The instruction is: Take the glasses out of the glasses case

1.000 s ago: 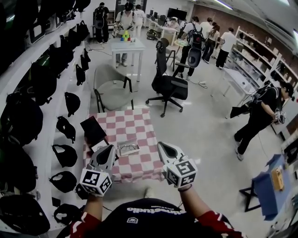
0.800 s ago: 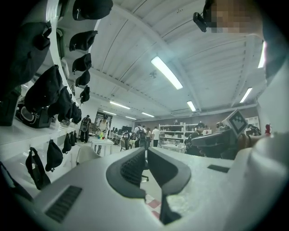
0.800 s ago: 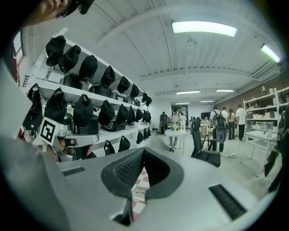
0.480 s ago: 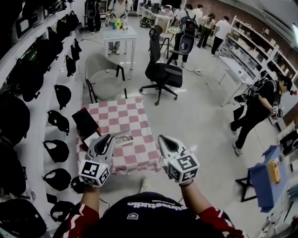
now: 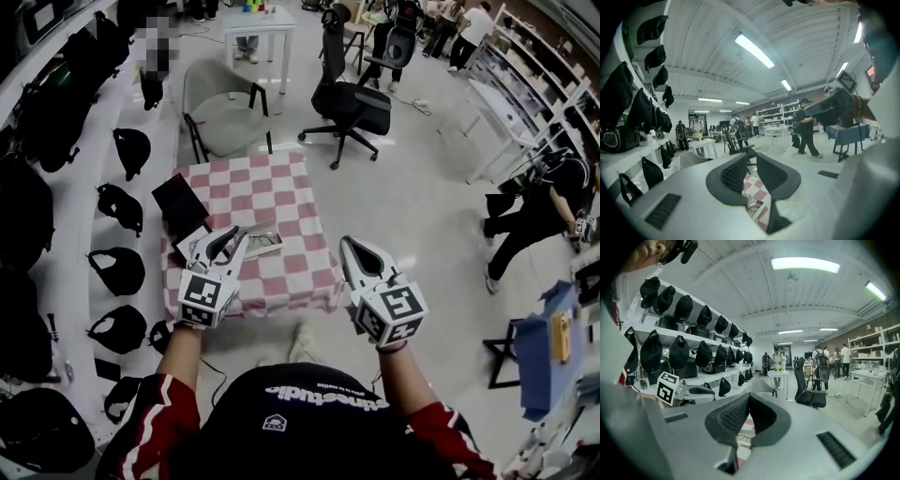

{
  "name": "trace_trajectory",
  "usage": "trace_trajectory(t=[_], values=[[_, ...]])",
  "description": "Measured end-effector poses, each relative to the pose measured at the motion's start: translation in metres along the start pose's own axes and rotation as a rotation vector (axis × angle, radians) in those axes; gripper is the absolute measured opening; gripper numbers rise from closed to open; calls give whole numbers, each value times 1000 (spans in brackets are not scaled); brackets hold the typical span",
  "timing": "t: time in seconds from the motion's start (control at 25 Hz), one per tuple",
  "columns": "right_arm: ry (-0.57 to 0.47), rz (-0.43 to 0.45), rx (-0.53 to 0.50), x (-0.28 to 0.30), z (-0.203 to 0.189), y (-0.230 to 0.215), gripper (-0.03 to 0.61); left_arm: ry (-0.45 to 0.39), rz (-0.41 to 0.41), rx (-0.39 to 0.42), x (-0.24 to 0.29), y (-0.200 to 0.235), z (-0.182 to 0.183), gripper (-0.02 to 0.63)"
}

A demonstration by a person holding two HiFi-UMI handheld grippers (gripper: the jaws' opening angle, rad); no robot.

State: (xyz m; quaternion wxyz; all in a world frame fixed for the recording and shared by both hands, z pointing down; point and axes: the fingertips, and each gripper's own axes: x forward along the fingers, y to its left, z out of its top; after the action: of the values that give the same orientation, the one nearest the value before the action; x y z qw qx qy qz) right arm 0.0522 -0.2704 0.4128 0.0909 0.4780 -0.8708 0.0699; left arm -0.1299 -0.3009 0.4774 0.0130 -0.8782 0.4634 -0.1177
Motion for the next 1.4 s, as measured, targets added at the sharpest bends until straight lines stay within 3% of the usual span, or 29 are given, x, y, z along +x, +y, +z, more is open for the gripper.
trace_trajectory(t=[0.56,1.16,1.4], values=[[75,-2,15,37,-35,-16,2,316,-105,198,73,2,-123,55],[133,10,48,60,-71,-44,2,545,-213,270,129,-13,-237,55],[158,16,53,67,-82,-51,2,632,-250,345,146,-16,-275,55]])
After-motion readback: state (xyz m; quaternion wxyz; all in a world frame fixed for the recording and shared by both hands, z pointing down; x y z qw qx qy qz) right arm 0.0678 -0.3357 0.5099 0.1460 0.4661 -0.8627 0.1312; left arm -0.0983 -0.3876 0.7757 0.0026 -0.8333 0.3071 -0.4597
